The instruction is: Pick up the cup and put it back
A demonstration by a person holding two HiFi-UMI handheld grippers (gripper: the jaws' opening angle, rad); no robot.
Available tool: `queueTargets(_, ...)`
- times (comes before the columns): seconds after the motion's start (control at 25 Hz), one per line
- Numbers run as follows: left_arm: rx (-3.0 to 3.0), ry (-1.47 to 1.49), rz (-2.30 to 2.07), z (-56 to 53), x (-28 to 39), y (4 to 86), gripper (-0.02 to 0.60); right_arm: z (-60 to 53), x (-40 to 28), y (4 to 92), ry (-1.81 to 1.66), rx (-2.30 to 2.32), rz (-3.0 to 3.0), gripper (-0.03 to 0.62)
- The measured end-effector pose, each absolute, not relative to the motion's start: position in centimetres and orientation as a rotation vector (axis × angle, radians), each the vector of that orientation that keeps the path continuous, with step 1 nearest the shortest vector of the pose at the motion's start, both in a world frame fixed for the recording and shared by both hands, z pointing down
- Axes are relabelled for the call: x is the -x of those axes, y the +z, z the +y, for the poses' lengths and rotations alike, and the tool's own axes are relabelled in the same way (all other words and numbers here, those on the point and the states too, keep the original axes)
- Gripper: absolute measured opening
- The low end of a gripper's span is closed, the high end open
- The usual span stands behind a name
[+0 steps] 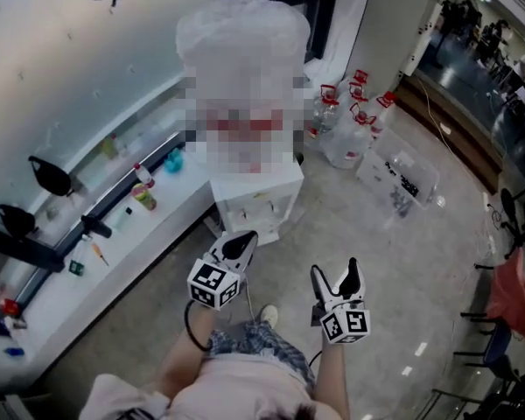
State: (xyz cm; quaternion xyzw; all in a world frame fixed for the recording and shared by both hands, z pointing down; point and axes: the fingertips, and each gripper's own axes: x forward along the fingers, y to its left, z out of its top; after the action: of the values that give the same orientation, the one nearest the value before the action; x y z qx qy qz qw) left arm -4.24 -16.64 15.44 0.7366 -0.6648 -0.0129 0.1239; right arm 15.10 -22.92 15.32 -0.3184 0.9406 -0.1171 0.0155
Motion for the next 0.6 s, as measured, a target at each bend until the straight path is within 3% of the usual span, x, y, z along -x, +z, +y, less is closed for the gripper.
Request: queueTargets(0.6, -1.879, -0.045, -2.181, -13.8, 10.8, 15.9, 0.025, -25.5, -5.3, 17.1, -0.397, 0.603, 3.120, 0.465)
